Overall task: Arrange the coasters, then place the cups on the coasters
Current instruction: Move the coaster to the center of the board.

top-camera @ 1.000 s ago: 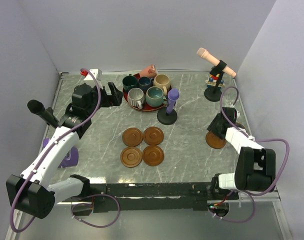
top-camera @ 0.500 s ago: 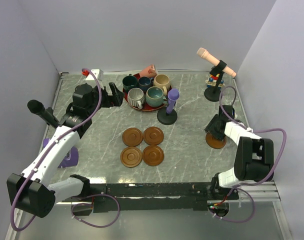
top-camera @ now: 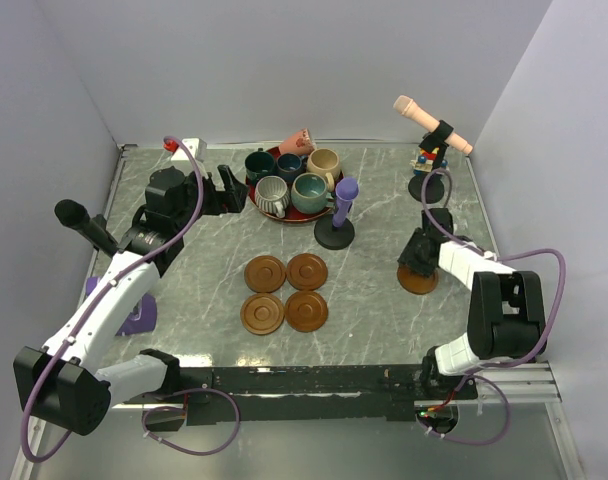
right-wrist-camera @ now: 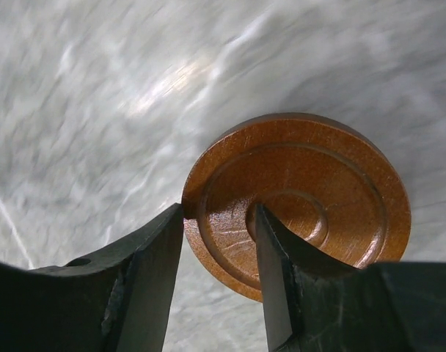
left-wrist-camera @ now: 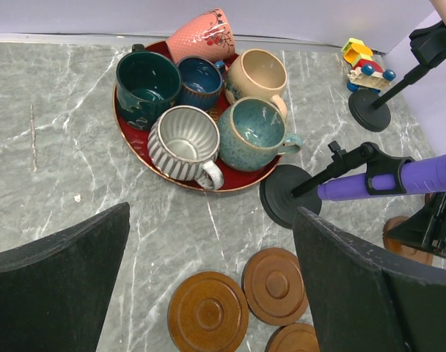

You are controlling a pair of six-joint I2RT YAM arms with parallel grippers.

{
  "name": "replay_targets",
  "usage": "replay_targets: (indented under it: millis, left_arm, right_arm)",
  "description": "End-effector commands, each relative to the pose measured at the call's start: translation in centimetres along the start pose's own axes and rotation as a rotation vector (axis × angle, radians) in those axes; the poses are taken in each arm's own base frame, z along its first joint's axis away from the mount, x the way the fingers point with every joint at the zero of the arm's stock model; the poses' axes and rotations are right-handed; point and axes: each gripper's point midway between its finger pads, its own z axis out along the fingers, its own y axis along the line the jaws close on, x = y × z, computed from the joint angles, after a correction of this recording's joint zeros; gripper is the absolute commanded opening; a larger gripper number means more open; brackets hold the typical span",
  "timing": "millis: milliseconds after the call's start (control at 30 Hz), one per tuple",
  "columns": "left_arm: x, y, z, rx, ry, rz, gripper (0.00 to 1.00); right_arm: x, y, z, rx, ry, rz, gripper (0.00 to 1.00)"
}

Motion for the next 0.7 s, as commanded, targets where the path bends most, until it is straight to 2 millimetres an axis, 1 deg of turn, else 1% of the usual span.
replay_targets:
  millis: [0,200,433,600,667]
  left_arm:
    - [-1.2,-1.0,0.0,0.036,-0.033,0.002,0.97]
    - [-1.4,-1.1,-0.1,0.036,-0.039,0.003,0.97]
    - [-1.3,-1.0,-0.1,0.035,-0.036,0.001,0.97]
    - [-1.3,-1.0,-0.1,0.035,-0.04,0.001,0.97]
    - [-1.3,-1.1,-0.1,0.037,-0.037,0.001,0.97]
  right_arm:
    - [3.2,1.3,-1.0,-0.031,0.07,-0.067,0.51]
    - [5.9,3.1,-1.3,-0.051,0.124,-0.143,0.5]
    - [9.9,5.2,-2.0,-0.082,0.166,-0.225,0.49]
    - [12.3,7.0,-2.4,-0.156,0.154,-0.24,0.45]
    - [12.7,7.8,-2.4,-0.192,0.138,-0.239,0.42]
